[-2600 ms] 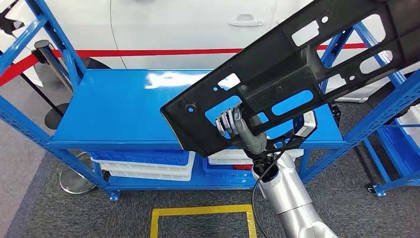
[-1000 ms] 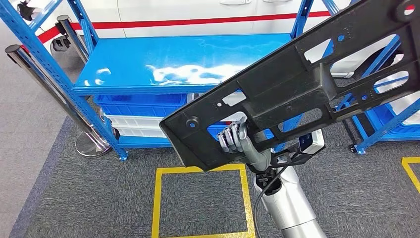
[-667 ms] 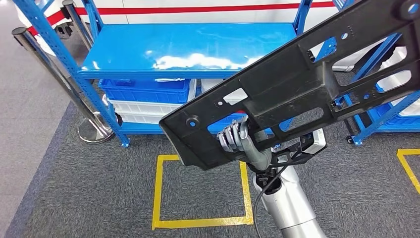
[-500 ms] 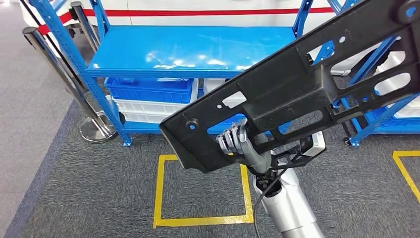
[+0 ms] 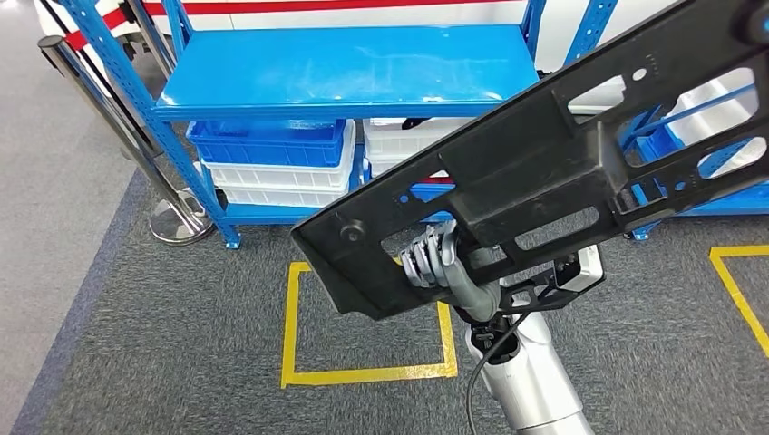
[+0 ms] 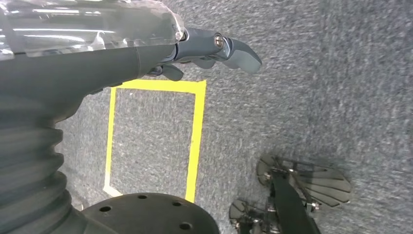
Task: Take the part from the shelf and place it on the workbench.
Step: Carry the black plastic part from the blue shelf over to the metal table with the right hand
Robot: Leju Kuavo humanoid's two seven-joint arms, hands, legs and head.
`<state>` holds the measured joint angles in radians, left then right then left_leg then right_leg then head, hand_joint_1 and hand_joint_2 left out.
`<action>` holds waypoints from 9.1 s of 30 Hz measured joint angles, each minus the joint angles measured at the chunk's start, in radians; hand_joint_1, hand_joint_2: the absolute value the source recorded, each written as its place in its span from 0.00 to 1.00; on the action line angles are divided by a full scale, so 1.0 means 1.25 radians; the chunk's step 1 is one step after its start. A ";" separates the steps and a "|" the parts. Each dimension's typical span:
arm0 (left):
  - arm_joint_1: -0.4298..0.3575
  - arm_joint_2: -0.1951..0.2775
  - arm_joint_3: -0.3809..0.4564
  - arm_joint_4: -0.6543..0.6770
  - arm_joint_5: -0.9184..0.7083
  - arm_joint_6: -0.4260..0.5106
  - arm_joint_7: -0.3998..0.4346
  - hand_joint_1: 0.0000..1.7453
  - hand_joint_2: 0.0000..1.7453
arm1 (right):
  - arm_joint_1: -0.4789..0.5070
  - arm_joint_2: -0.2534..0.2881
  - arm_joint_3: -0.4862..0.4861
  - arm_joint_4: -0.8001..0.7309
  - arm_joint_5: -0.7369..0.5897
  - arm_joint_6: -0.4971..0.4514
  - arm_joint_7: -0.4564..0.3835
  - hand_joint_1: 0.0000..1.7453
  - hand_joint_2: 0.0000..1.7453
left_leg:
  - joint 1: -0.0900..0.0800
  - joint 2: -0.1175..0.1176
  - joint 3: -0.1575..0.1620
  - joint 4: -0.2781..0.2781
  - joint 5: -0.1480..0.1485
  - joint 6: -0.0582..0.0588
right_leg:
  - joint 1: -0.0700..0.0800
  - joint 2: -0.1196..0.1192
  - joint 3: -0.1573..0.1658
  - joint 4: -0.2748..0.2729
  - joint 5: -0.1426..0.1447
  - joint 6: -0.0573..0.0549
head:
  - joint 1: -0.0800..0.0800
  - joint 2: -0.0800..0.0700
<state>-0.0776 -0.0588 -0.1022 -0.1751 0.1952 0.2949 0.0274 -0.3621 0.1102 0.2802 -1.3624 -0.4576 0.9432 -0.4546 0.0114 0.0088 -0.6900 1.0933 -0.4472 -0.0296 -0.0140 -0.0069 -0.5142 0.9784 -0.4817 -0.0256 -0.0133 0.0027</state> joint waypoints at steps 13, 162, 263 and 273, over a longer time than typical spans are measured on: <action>0.000 0.001 0.000 0.000 -0.002 0.004 -0.001 0.00 1.00 | 0.008 0.003 -0.001 -0.019 -0.004 -0.008 0.012 1.00 1.00 | 0.002 -0.004 0.093 -0.065 0.000 0.018 | 0.002 0.002 -0.047 0.043 0.002 0.027 | -0.001 0.000; -0.002 0.103 -0.085 0.003 -0.095 0.041 0.054 0.00 1.00 | 0.039 0.030 0.009 -0.269 0.072 -0.058 -0.116 1.00 1.00 | 0.006 -0.058 0.084 -0.037 -0.019 0.005 | 0.010 0.089 -0.089 0.055 0.030 0.002 | 0.017 0.000; -0.016 0.067 -0.094 0.005 -0.065 0.051 0.038 0.00 1.00 | 0.019 0.008 0.008 -0.247 0.062 -0.079 -0.081 1.00 1.00 | 0.006 0.016 0.086 -0.056 -0.013 0.036 | 0.002 0.012 -0.196 0.259 -0.063 0.041 | 0.026 0.000; -0.021 0.069 -0.078 0.005 -0.056 0.032 0.039 0.00 1.00 | 0.018 0.010 0.008 -0.250 0.061 -0.069 -0.080 1.00 1.00 | 0.000 0.069 0.113 -0.051 -0.043 0.004 | 0.013 -0.015 -0.084 0.032 0.037 0.010 | 0.025 0.000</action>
<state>-0.1044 0.0269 -0.2000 -0.1688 0.1258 0.3348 0.0759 -0.3391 0.1225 0.2903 -1.6748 -0.3817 0.8567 -0.5552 0.0119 0.0956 -0.5484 1.0293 -0.5016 -0.0243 0.0023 -0.0256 -0.6186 1.0186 -0.4351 -0.0135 0.0180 0.0027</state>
